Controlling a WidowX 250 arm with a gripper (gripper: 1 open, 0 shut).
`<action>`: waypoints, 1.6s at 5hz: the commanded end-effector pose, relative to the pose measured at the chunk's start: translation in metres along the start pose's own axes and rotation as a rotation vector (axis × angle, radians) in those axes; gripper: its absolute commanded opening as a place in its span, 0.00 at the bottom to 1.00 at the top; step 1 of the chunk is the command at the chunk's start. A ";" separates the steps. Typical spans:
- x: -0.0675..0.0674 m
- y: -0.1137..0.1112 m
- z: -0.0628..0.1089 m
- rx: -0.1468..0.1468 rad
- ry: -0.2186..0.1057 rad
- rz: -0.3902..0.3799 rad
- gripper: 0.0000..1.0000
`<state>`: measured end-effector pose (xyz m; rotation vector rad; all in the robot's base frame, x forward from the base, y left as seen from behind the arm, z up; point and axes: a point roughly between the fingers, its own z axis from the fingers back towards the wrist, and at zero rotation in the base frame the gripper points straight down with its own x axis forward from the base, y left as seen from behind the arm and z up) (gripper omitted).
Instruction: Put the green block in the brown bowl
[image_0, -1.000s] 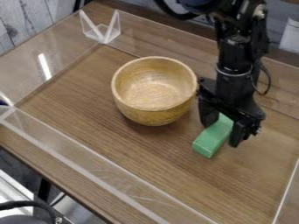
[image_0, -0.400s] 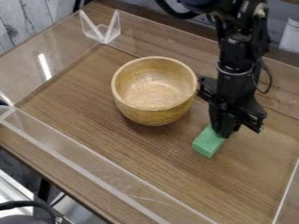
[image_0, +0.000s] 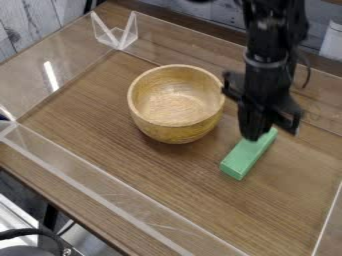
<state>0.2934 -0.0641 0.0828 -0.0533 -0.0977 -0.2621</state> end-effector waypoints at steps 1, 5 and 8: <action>0.014 0.014 0.048 0.030 -0.118 0.034 0.00; 0.009 0.001 -0.003 0.010 -0.041 -0.022 1.00; 0.005 -0.002 -0.053 0.022 0.033 -0.043 1.00</action>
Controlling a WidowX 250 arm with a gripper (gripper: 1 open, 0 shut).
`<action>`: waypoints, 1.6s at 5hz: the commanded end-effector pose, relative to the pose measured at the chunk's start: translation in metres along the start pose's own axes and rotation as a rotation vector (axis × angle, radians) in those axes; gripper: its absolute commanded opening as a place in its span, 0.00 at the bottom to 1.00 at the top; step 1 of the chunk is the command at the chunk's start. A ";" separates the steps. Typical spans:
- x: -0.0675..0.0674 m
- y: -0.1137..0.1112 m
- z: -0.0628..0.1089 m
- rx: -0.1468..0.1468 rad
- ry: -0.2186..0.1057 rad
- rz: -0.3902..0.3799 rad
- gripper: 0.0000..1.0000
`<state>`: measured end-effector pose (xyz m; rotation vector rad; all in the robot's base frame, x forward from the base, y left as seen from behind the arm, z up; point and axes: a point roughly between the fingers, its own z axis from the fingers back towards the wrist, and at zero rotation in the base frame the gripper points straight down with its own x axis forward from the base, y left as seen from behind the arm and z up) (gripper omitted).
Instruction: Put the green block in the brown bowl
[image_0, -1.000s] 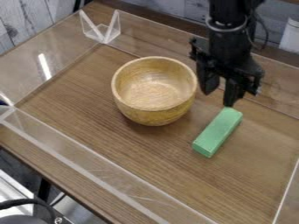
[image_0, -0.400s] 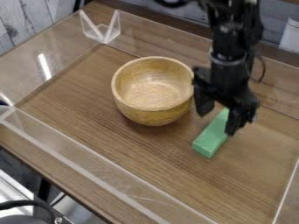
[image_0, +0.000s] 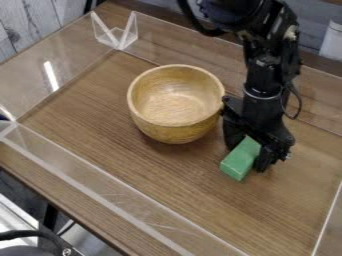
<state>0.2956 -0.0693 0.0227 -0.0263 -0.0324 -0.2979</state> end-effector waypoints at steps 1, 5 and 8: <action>0.008 0.001 0.007 0.006 -0.036 -0.005 0.00; 0.003 0.012 0.062 0.021 -0.099 0.023 0.00; 0.007 0.113 0.093 0.094 -0.134 0.229 0.00</action>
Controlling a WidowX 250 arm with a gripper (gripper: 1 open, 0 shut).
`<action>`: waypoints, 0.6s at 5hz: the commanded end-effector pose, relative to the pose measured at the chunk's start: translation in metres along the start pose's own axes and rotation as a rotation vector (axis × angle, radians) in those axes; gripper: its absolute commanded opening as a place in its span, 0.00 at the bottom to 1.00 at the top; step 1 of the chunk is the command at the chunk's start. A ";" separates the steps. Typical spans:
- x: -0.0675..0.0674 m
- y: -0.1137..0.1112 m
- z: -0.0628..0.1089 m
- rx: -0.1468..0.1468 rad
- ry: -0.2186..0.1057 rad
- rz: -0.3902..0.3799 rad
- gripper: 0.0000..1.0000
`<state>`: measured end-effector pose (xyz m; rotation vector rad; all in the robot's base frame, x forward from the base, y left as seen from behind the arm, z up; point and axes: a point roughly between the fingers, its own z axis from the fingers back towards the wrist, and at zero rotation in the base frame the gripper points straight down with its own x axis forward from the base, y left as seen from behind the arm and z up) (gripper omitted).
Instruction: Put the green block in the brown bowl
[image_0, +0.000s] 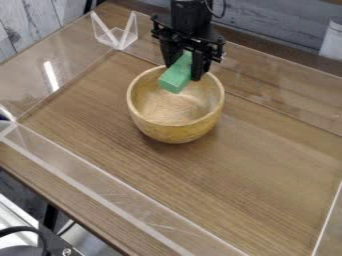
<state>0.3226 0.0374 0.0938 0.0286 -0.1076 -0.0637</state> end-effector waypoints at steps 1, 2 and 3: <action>0.006 0.007 0.007 0.023 -0.037 -0.004 0.00; 0.000 0.011 -0.004 0.029 -0.011 -0.006 0.00; -0.006 0.017 -0.014 0.036 0.006 -0.006 0.00</action>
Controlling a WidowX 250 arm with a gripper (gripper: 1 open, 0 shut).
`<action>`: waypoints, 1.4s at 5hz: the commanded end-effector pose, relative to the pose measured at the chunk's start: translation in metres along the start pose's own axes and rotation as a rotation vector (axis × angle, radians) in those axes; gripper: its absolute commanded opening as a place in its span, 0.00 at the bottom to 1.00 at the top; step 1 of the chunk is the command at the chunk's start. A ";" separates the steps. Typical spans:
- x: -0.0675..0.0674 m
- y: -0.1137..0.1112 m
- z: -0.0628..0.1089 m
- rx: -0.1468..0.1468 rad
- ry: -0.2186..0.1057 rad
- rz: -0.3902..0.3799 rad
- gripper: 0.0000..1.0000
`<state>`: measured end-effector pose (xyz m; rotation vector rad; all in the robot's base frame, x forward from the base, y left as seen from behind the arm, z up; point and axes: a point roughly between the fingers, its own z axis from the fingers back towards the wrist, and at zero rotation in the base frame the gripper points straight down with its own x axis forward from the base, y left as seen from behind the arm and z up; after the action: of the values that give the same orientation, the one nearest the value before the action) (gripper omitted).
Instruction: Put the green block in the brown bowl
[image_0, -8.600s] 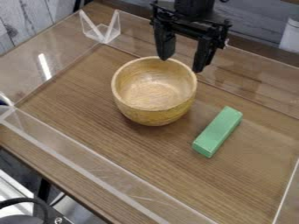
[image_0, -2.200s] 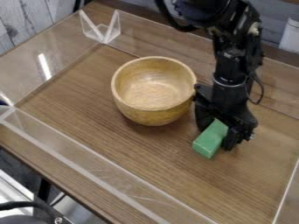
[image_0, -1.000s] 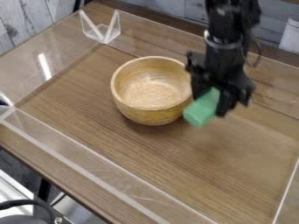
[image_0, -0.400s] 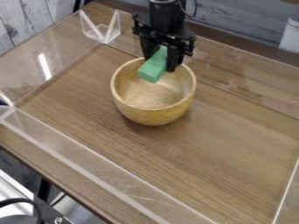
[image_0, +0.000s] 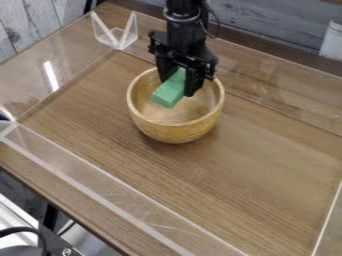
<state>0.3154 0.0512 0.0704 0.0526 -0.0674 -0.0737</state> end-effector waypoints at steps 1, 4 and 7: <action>0.002 0.007 0.001 0.018 -0.017 0.007 0.00; -0.004 0.011 -0.012 0.019 0.012 0.013 1.00; -0.011 0.013 0.009 -0.011 -0.009 0.042 1.00</action>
<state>0.2984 0.0610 0.0592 0.0241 -0.0076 -0.0338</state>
